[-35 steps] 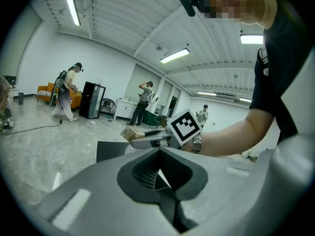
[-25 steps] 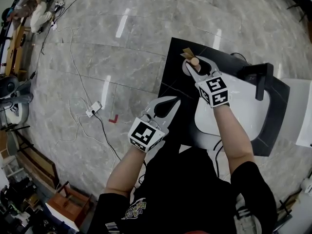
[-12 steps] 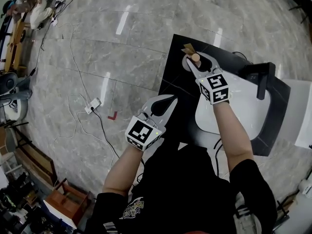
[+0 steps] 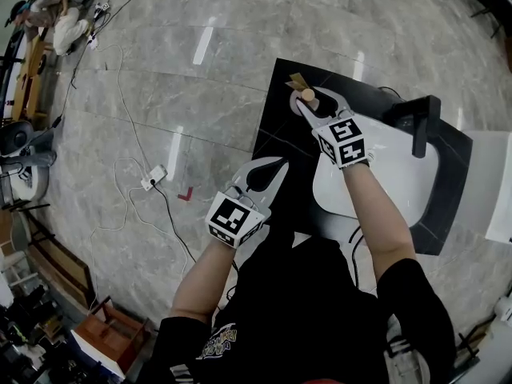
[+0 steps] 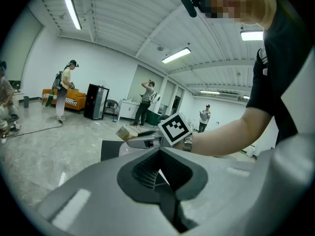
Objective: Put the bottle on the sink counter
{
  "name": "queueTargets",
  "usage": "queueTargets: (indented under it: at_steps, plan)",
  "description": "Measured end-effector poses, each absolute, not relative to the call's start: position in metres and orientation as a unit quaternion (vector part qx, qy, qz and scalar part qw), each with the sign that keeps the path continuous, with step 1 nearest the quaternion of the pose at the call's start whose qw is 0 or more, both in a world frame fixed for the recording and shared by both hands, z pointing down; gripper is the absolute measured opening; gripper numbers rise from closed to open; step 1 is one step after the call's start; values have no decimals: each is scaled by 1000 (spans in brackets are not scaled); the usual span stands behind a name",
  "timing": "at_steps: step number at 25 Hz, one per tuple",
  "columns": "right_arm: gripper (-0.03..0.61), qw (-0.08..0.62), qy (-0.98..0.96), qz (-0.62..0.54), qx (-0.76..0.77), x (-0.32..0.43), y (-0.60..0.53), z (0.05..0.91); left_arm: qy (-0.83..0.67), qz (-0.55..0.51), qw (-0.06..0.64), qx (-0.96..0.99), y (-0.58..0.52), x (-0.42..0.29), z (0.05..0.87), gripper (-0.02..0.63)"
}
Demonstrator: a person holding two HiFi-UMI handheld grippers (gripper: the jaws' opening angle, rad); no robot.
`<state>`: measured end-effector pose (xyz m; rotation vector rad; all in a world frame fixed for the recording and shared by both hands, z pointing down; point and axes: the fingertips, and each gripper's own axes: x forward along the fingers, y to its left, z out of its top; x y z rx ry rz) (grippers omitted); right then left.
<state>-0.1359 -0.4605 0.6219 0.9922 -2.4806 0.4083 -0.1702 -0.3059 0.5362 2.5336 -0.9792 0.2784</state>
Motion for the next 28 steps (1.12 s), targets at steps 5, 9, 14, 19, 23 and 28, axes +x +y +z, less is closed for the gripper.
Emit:
queueTargets:
  at_steps: [5,9,14,19,23,28]
  plan:
    - [147,213,-890,162,370,-104,-439,615,-358,103,201,906,-296,-159,529,2]
    - [28,197,-887,176,380,-70,-417,596,-363,101,197,905,-287,-144,521,2]
    - [28,176,-890,186,377,-41,-382,561,-362,93,194,907,-274,-122,506,2]
    - [28,153,-895,185,377,-13,-347,531,-364,83,183,909,-262,-98,493,2]
    - [28,149,-900,177,370,10,-310,512,-375,80,187,904,-249,-80,484,2]
    - [28,154,-906,163,360,45,-267,498,-393,85,192,895,-228,-57,477,2]
